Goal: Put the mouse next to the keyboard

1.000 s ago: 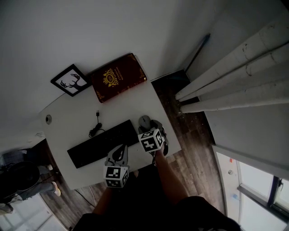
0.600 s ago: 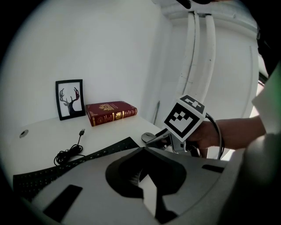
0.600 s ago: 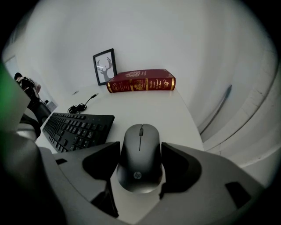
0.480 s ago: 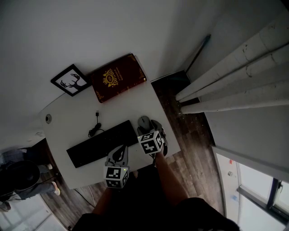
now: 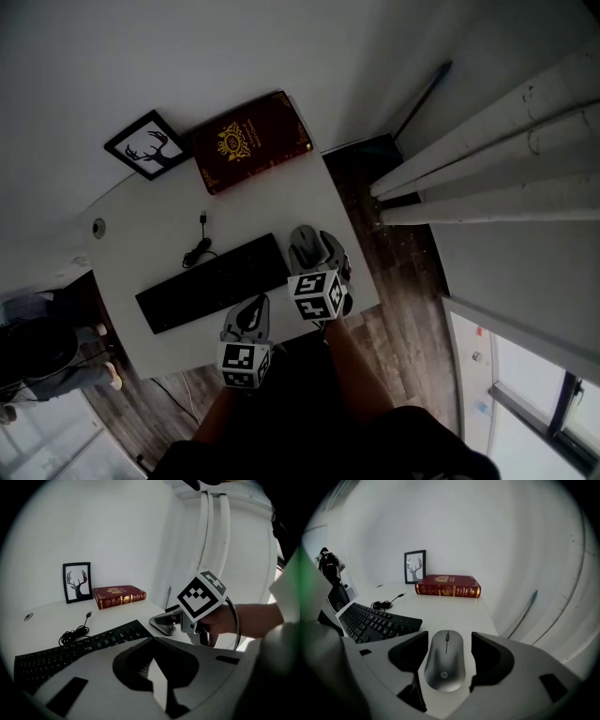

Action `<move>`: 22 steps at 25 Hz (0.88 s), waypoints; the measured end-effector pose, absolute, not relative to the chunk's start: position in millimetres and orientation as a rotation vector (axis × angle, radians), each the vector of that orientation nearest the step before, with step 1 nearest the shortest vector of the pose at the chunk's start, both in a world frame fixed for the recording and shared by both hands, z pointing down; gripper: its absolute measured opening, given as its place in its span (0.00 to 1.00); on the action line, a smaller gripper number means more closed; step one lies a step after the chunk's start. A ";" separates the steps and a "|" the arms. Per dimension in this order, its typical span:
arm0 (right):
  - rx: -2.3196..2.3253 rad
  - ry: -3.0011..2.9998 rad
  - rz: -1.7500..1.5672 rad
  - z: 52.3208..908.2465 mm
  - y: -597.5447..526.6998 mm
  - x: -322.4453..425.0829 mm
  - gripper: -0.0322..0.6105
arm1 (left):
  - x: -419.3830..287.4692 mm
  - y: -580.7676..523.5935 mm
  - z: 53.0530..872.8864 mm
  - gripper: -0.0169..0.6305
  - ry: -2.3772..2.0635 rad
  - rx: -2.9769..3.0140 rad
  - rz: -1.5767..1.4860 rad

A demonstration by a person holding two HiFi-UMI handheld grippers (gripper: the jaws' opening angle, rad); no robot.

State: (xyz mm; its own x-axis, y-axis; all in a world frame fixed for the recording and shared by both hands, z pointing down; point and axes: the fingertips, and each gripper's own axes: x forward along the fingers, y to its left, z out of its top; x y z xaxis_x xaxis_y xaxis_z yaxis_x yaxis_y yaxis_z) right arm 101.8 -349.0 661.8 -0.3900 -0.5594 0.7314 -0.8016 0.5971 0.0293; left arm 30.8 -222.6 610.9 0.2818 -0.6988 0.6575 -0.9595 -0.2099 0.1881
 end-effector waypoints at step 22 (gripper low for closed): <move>1.014 -2.458 0.094 558.7 -234.9 -1.0 0.08 | -48.0 -114.0 570.2 0.03 -1.783 1.847 0.377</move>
State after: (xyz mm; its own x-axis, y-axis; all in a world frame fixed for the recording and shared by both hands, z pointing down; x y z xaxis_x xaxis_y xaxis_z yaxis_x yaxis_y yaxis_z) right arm -1.0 -234.9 558.7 -0.6124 -0.6481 0.4527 -0.6808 0.7234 0.1146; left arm -48.0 -114.0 570.2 0.0852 -0.8315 0.5489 -0.9826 0.0213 0.1847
